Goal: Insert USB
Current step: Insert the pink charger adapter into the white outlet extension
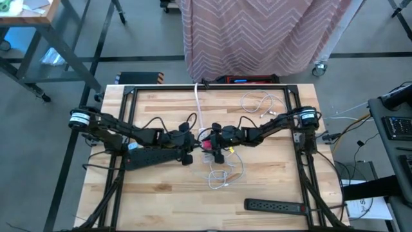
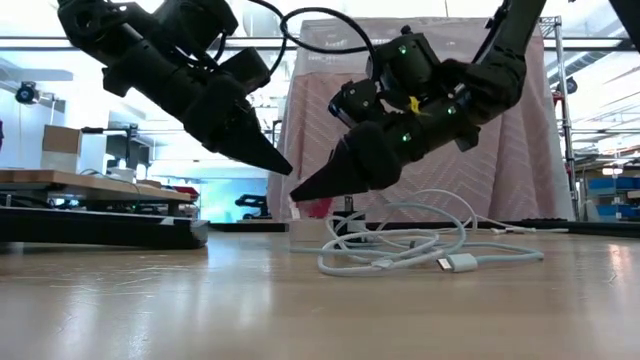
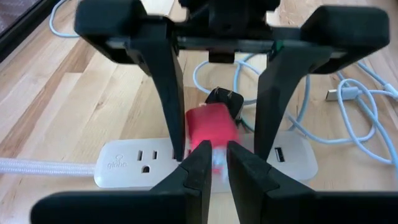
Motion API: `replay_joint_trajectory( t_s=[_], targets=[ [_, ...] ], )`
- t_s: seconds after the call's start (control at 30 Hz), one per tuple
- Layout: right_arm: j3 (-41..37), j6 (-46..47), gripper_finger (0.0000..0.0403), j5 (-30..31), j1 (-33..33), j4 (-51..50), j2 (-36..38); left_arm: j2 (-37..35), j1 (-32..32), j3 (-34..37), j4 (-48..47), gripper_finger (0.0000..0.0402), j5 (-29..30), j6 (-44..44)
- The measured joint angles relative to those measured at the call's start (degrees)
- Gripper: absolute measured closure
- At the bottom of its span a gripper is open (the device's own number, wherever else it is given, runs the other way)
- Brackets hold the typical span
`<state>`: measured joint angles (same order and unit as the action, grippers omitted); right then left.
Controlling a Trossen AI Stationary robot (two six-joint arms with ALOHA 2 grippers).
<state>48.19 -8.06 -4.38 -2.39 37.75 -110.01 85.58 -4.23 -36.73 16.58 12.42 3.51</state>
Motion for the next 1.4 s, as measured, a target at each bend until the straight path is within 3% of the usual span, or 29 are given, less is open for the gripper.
replay_joint_trajectory(
  t_s=[0.73,0.87,1.07,1.23,1.4],
  targets=[
    [1.9,0.9,0.0168,0.0,-0.3,-8.8,4.9,0.0,-0.1,0.0,0.1,0.0357,0.3,-2.8],
    [2.7,-0.9,0.0144,1.0,-0.2,-17.4,10.6,0.0,0.0,0.0,0.4,0.0321,1.6,-1.2],
    [2.9,-3.1,0.0096,6.4,0.2,-29.0,20.5,0.6,0.3,0.0,1.3,0.0235,2.0,0.6],
    [2.4,-2.2,0.0069,7.6,0.3,-31.6,25.2,5.2,0.7,-0.5,5.4,0.0175,0.2,1.7],
    [2.1,-1.1,0.0065,7.5,0.3,-31.5,24.8,10.3,0.8,-4.5,4.6,0.0148,0.6,0.5]
  ],
)
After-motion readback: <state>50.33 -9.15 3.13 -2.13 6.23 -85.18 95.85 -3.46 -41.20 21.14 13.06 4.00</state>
